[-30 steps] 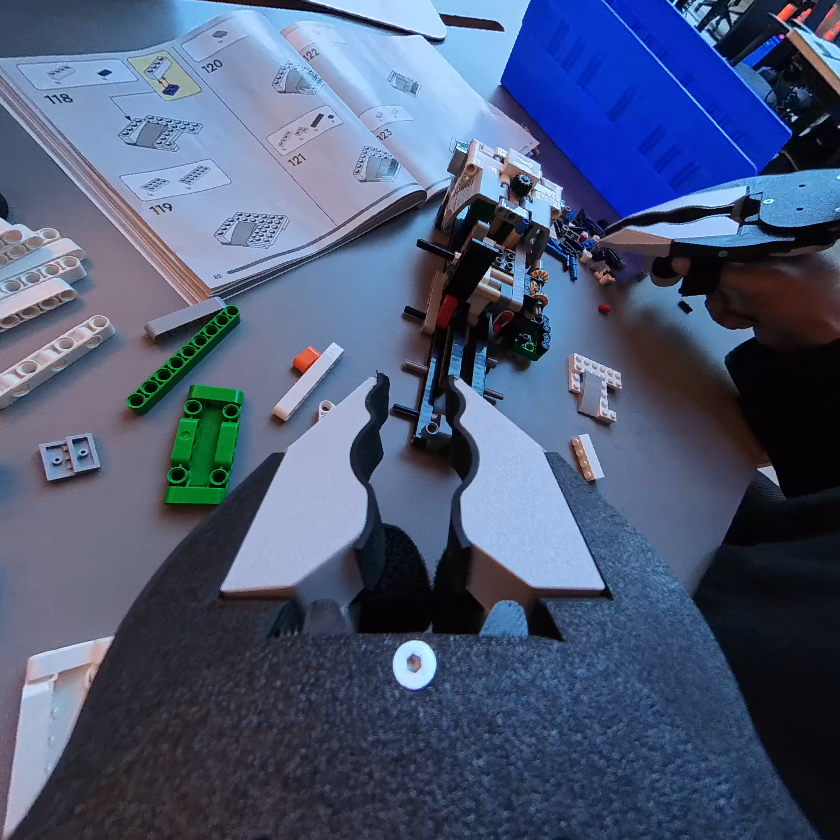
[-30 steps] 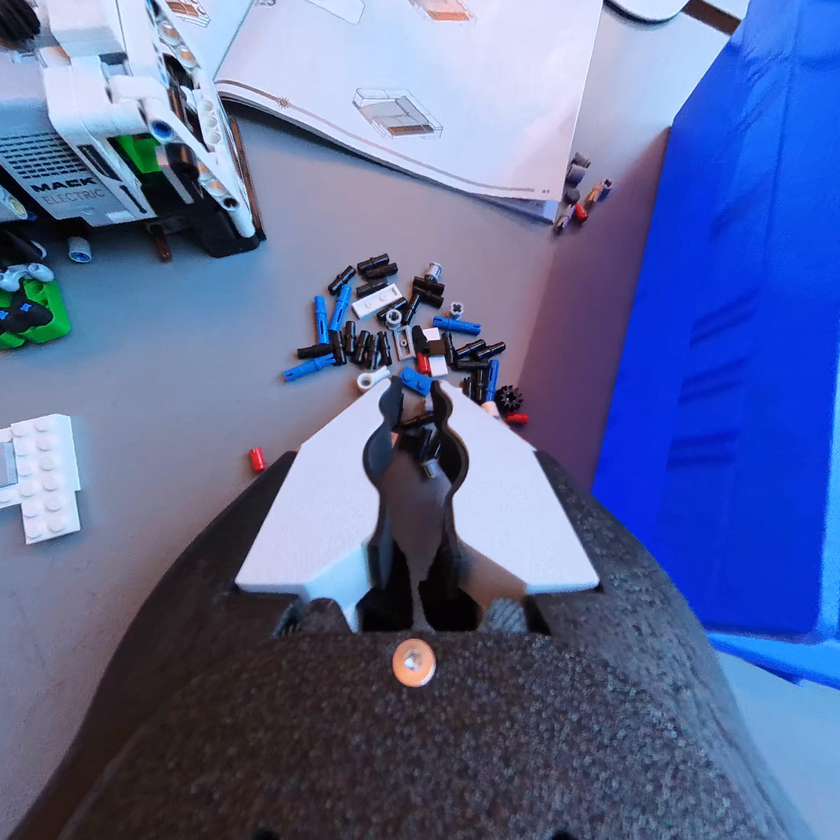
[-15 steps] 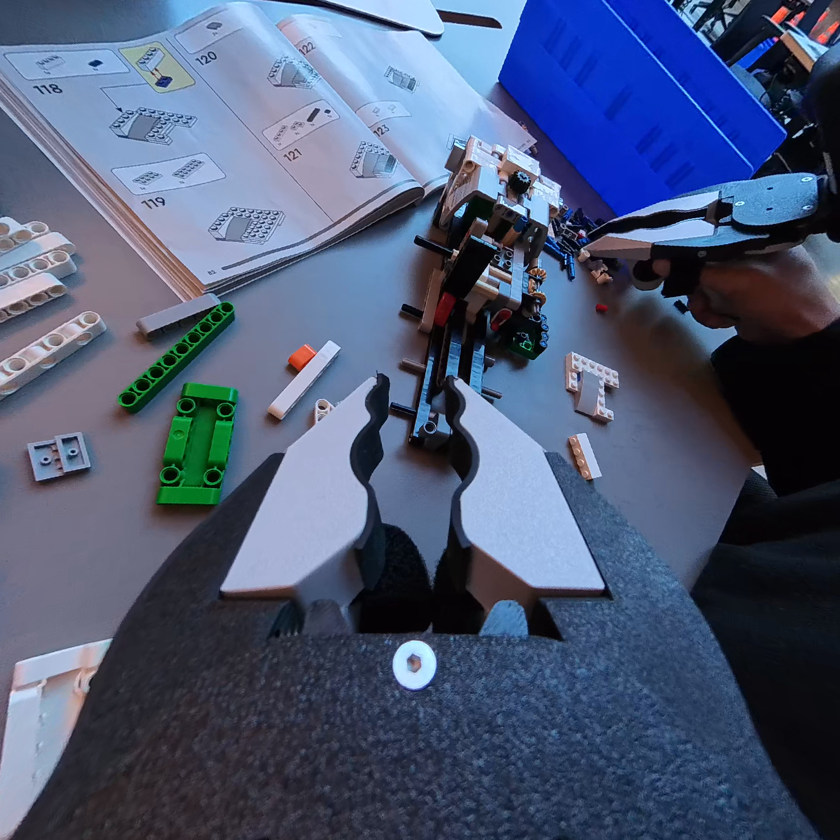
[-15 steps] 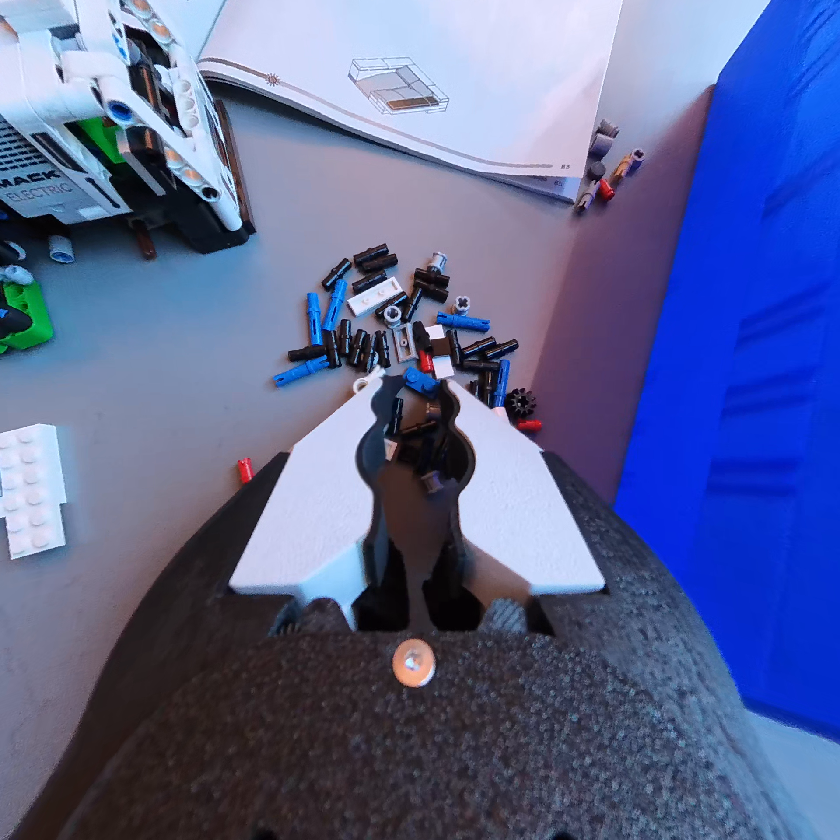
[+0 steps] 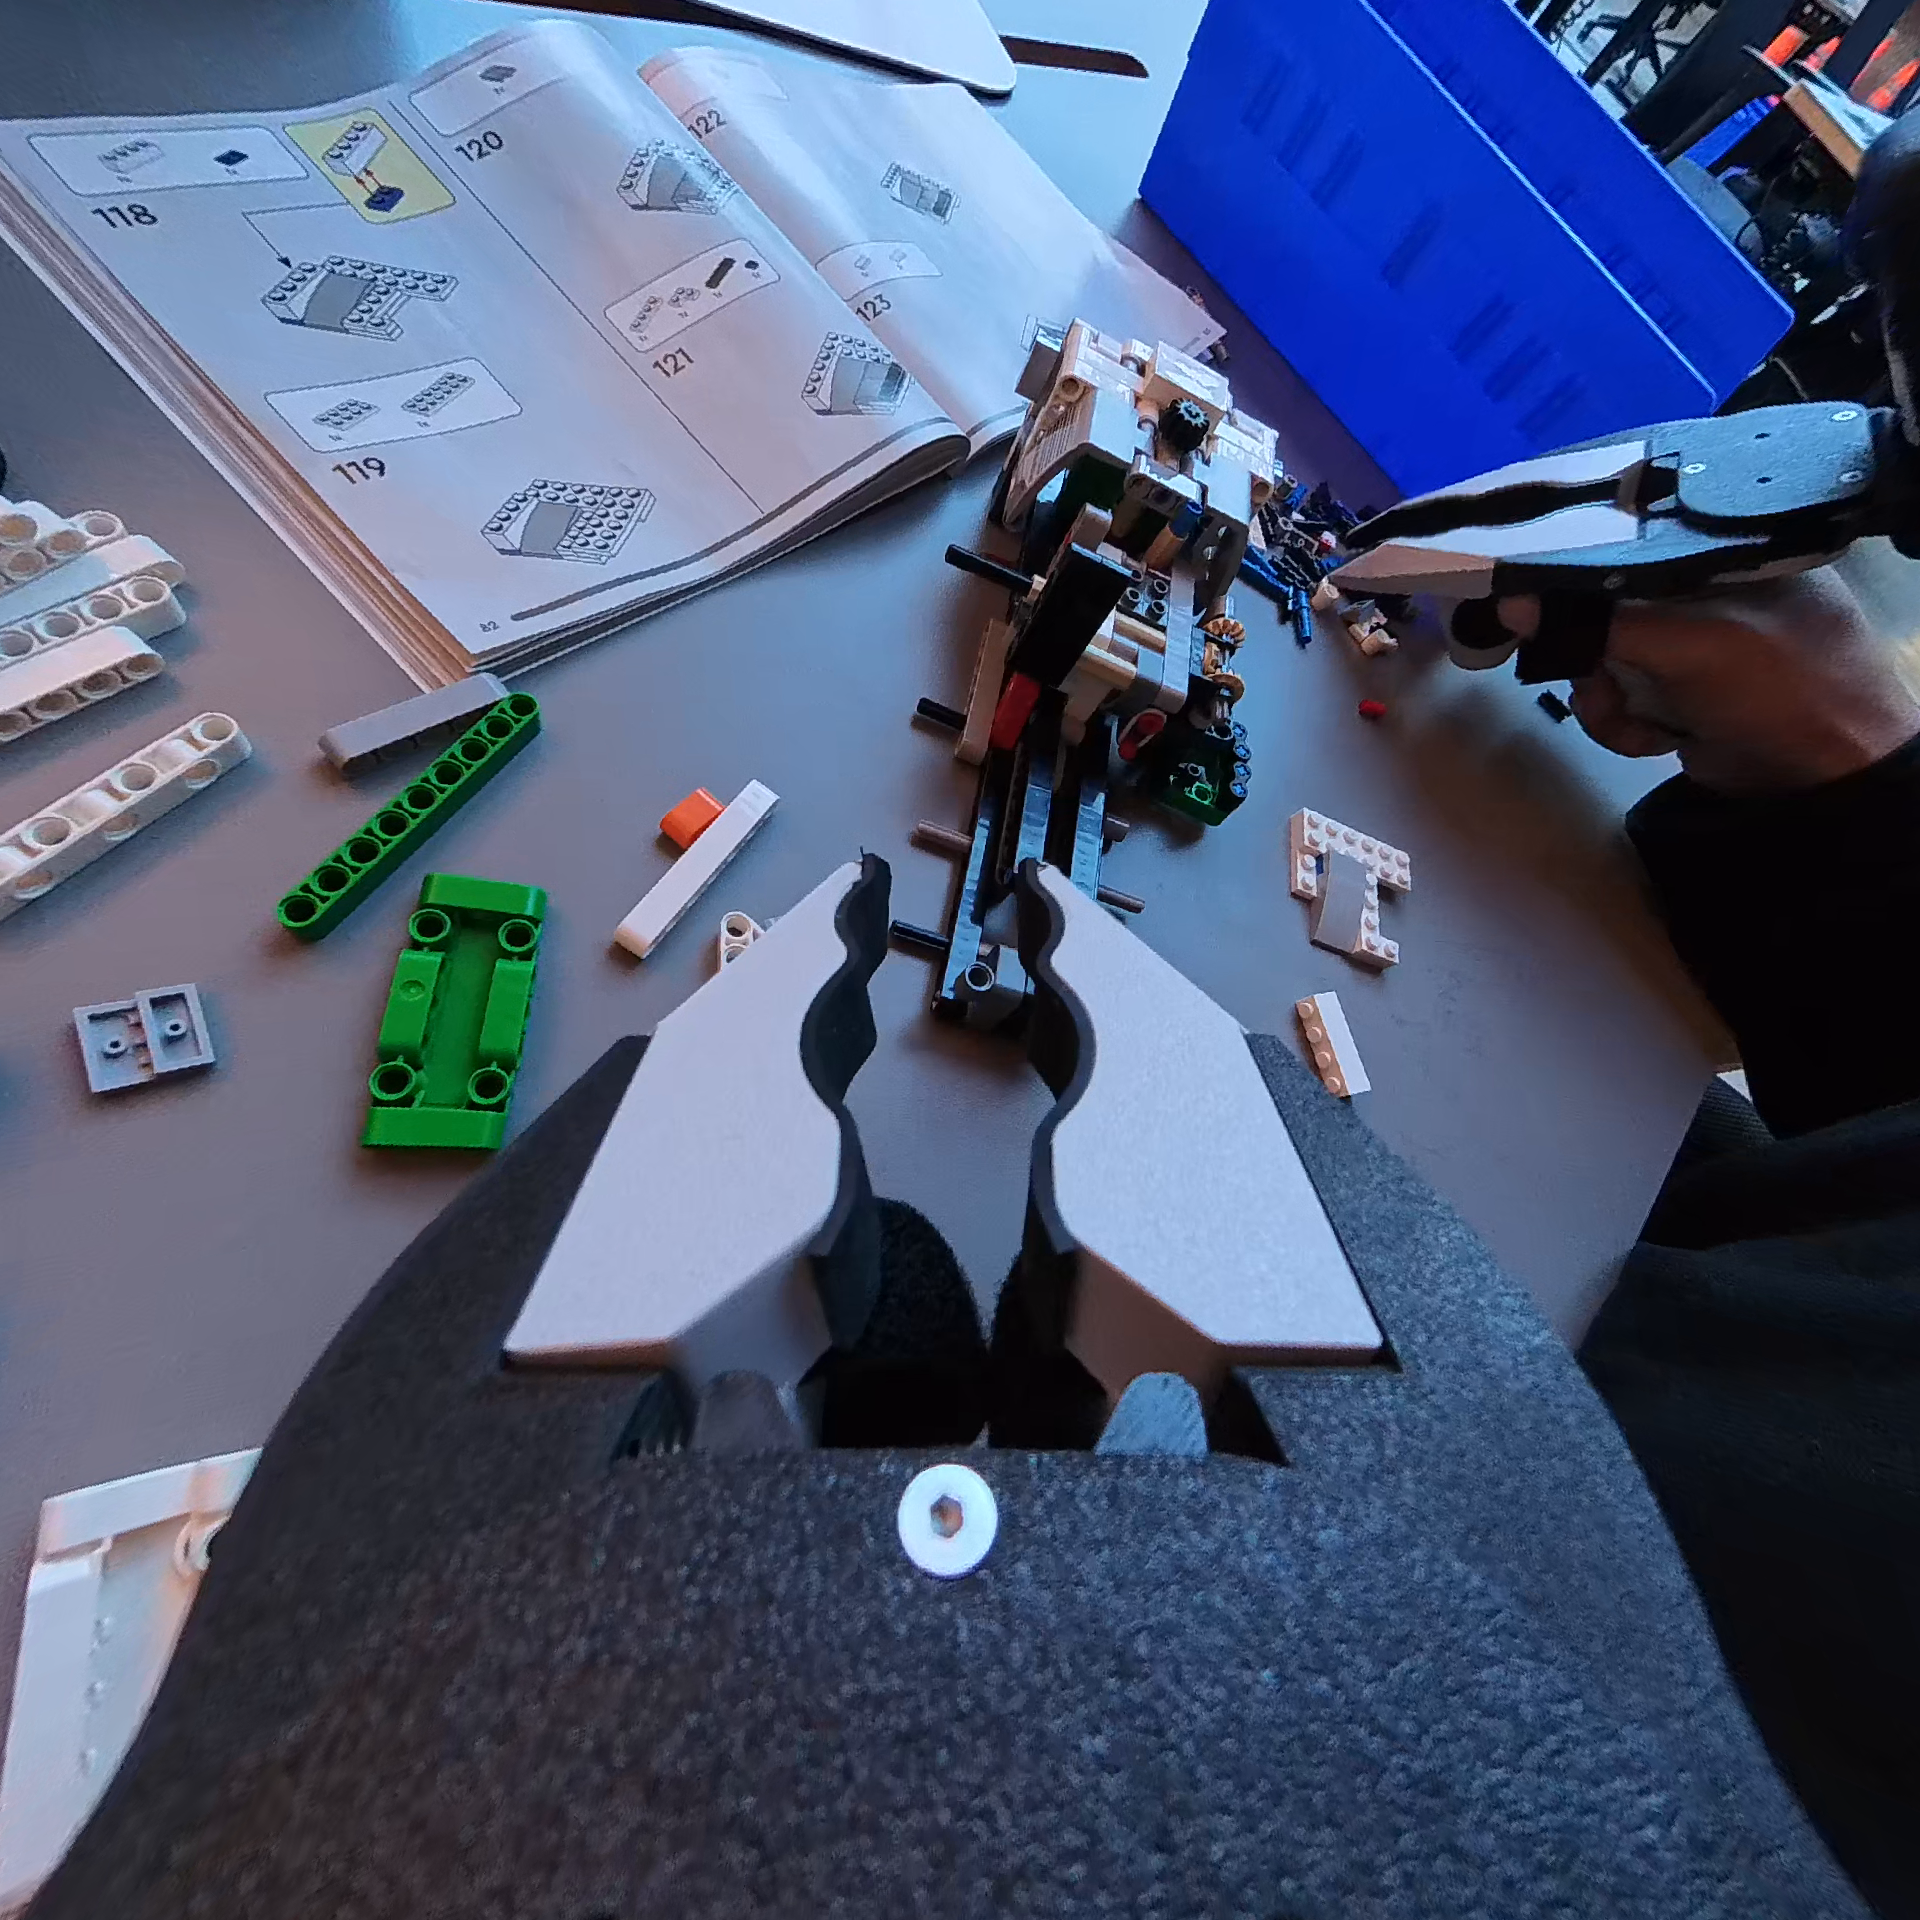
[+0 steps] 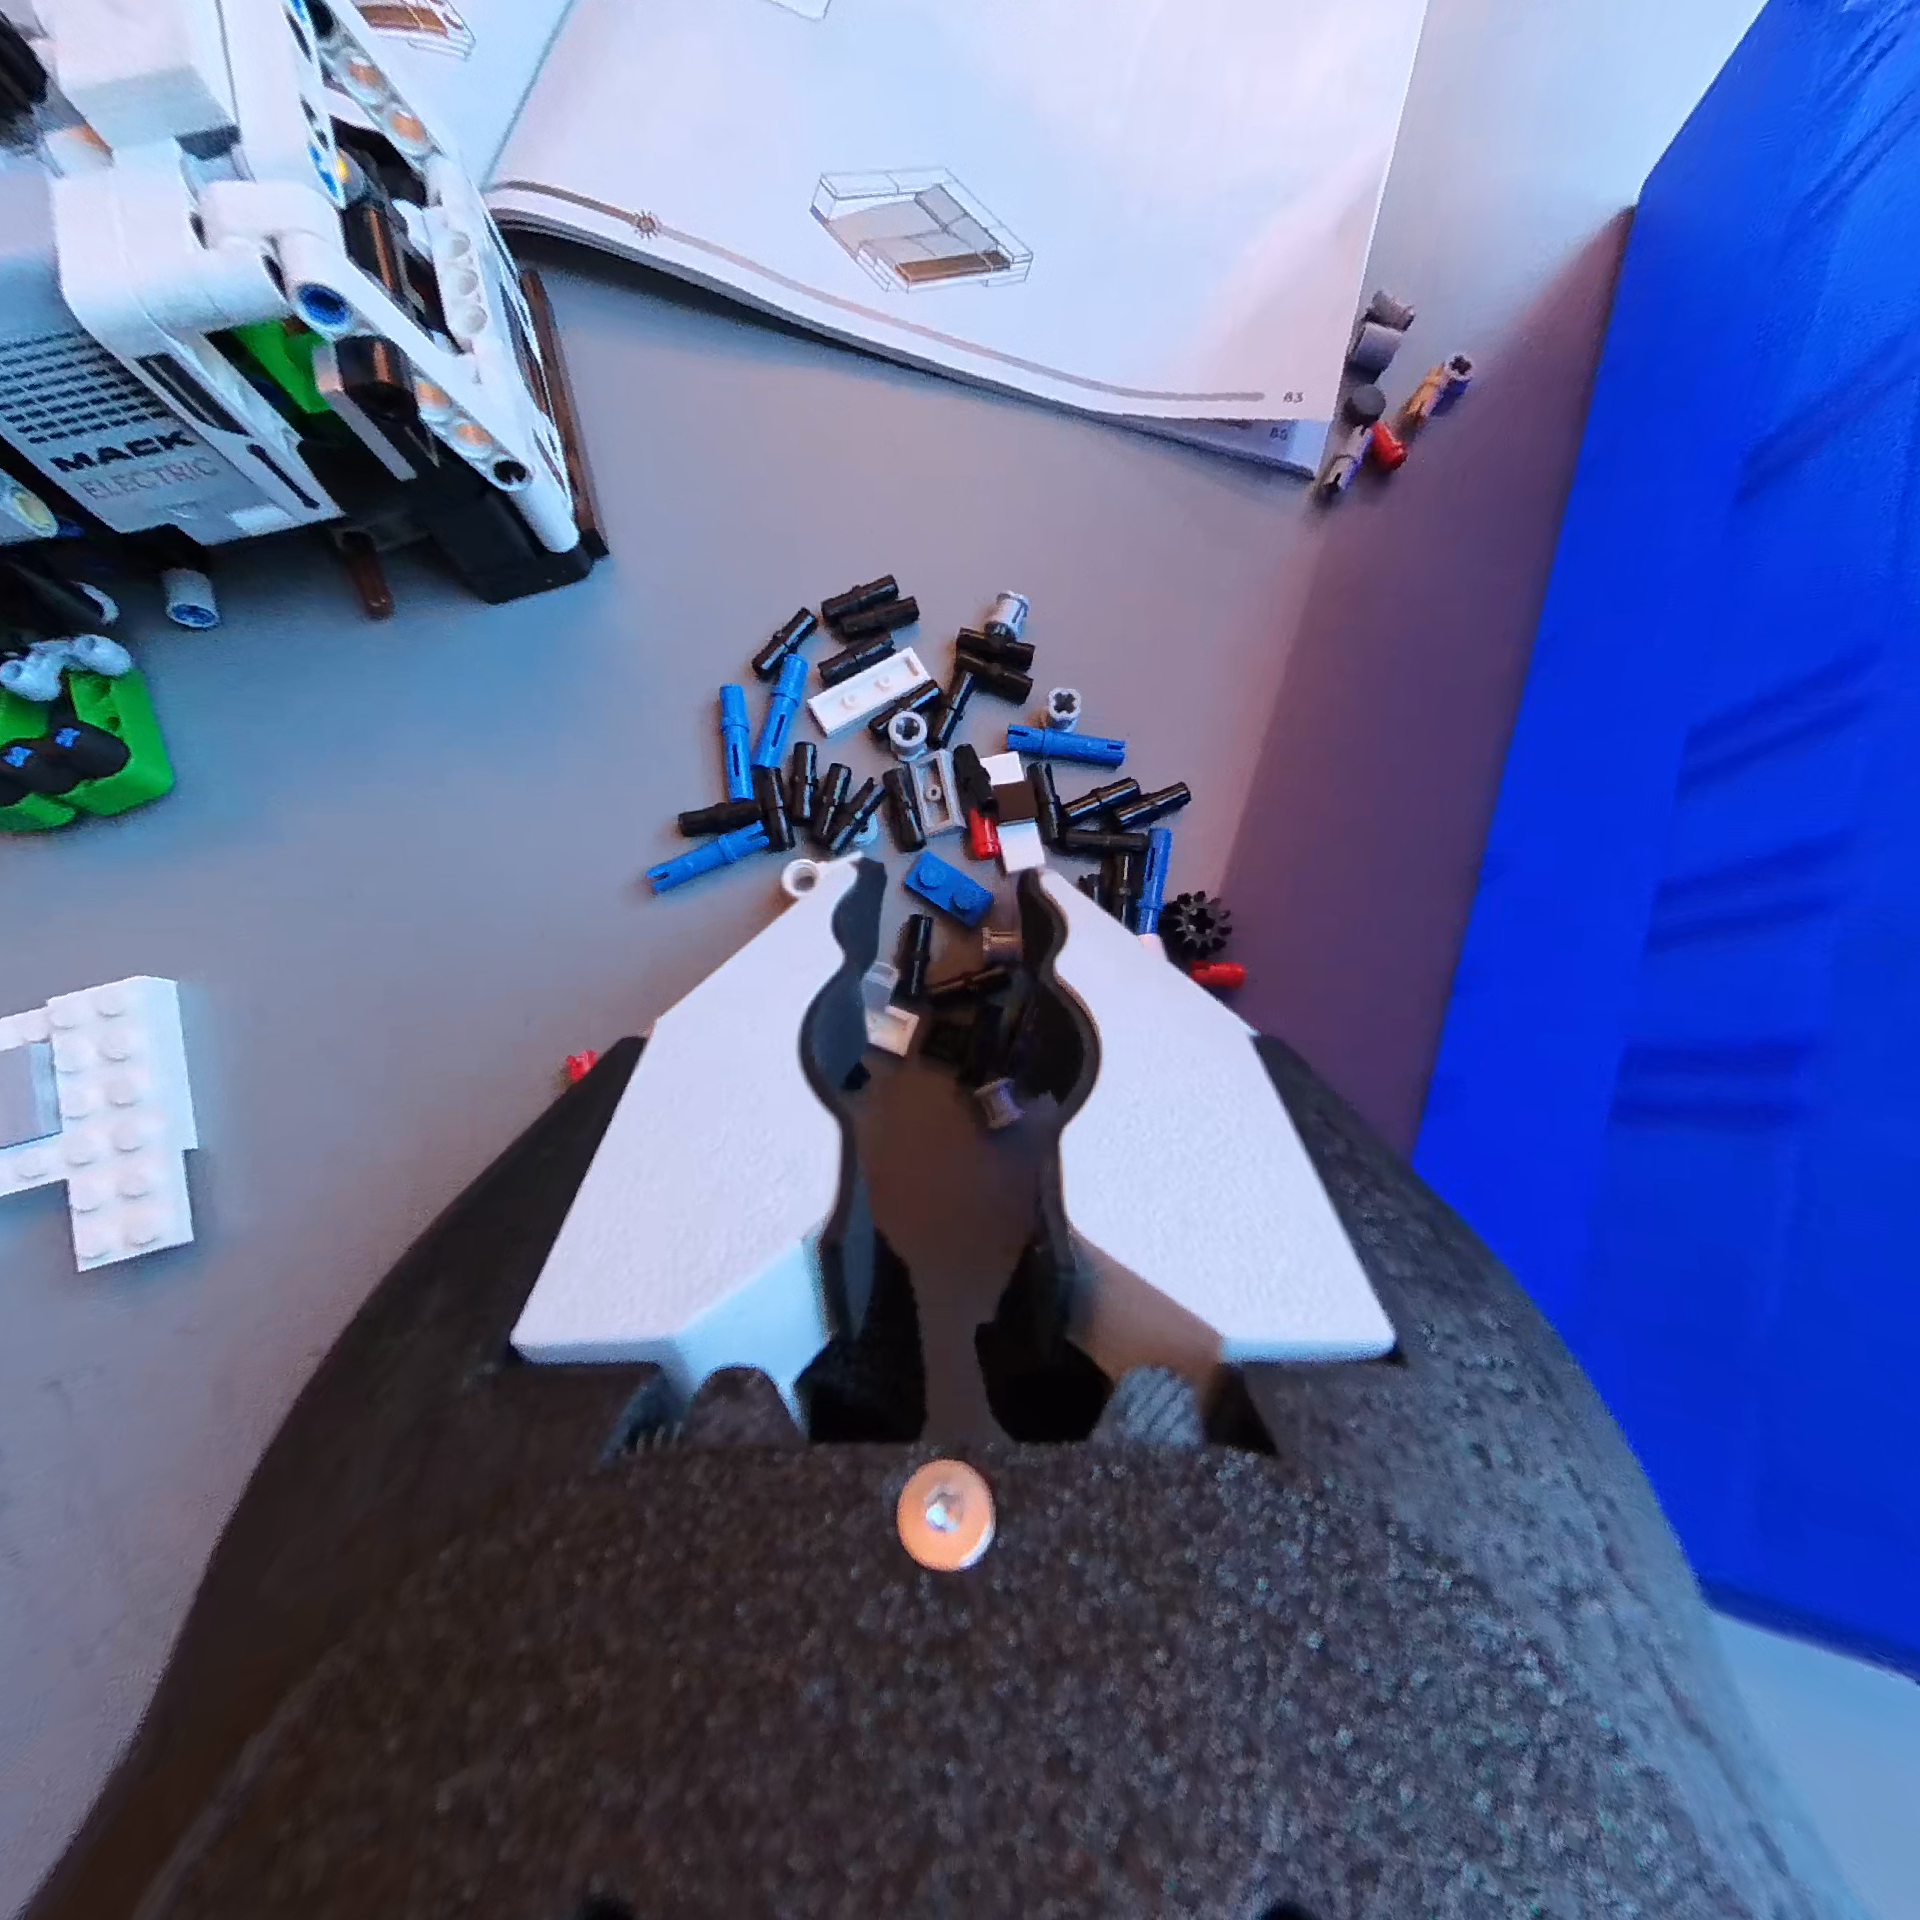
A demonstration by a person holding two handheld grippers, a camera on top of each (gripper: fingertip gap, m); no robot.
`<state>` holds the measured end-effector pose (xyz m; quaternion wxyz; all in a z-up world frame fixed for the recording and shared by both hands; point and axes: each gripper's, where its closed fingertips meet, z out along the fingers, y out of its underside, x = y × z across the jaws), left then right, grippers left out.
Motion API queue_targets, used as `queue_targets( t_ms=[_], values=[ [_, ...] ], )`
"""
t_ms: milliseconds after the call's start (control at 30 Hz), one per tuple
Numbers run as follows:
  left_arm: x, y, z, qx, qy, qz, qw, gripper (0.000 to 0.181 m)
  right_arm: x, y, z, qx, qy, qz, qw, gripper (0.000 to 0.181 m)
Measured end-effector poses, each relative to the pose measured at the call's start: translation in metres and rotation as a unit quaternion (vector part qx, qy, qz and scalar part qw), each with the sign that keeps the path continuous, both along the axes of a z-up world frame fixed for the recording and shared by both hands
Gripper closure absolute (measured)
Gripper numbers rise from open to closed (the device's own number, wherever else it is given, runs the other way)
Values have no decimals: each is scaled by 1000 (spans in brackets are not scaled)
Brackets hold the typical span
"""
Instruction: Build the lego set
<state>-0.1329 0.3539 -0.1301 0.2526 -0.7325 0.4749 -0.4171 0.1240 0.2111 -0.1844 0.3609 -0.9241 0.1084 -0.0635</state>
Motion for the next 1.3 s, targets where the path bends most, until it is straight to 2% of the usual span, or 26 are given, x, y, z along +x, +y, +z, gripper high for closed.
queue_targets(
  t_ms=[33,200,333,467,567,667,767,933,1133,1300],
  values=[
    [0,0,0,0,0,0,1000,158,1,0,-2,-3,0,1,1000,155],
    [0,0,1,1,-1,0,1000,158,-2,0,-4,-4,0,8,1000,165],
    [0,0,1,0,-1,0,1000,158,-2,0,-4,-3,-3,10,1000,165],
    [-1,0,4,4,-3,1,1000,158,-4,1,13,27,-15,18,999,166],
    [-2,-2,6,4,-4,-1,1000,158,-36,8,45,82,-23,99,991,166],
    [-3,-7,6,4,-3,-7,1000,158,-103,7,61,115,3,247,962,165],
    [-5,-14,4,9,0,-13,1000,158,-157,3,53,112,50,330,936,166],
    [-15,-33,-4,15,14,-29,999,158,-211,-17,22,65,94,384,916,165],
    [-17,-57,-14,24,20,-56,998,158,-227,-22,3,33,43,388,920,165],
    [-20,-67,-9,27,9,-69,997,159,-229,-21,-5,18,20,387,922,165]
  ],
)
